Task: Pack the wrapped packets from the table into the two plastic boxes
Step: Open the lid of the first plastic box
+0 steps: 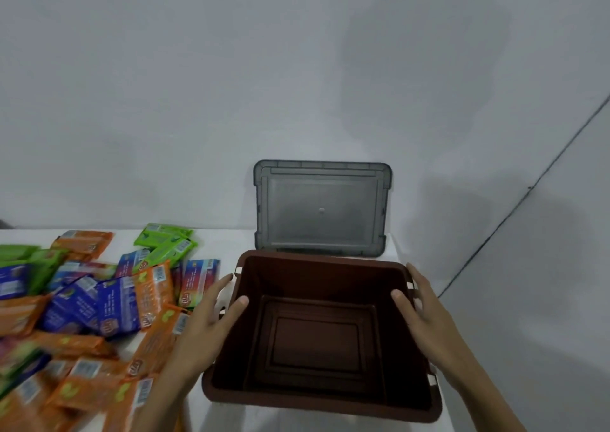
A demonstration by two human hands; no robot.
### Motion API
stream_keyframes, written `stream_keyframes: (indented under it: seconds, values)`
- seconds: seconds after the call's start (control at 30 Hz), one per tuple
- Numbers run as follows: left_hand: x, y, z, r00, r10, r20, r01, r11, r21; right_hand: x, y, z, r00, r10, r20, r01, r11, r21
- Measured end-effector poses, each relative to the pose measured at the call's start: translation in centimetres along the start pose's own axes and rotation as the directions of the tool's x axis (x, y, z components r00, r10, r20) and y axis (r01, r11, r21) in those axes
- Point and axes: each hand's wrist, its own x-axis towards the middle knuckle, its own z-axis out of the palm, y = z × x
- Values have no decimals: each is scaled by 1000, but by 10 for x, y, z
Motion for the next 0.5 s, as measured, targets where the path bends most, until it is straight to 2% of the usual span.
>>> stream_keyframes:
  seconds: [0.1, 0.2, 0.5]
  values:
    - [5, 2, 5, 999, 52, -14, -51, 999, 12, 7, 1, 4, 995, -58, -80, 55, 998, -40]
    - [21, 8, 7, 998, 64, -18, -64, 998, 13, 25, 3, 3, 995, -58, -86, 57, 998, -12]
    - [74, 11, 11, 1000, -20, -15, 19, 996, -88, 80, -7, -3, 993, -57, -104, 49, 996, -78]
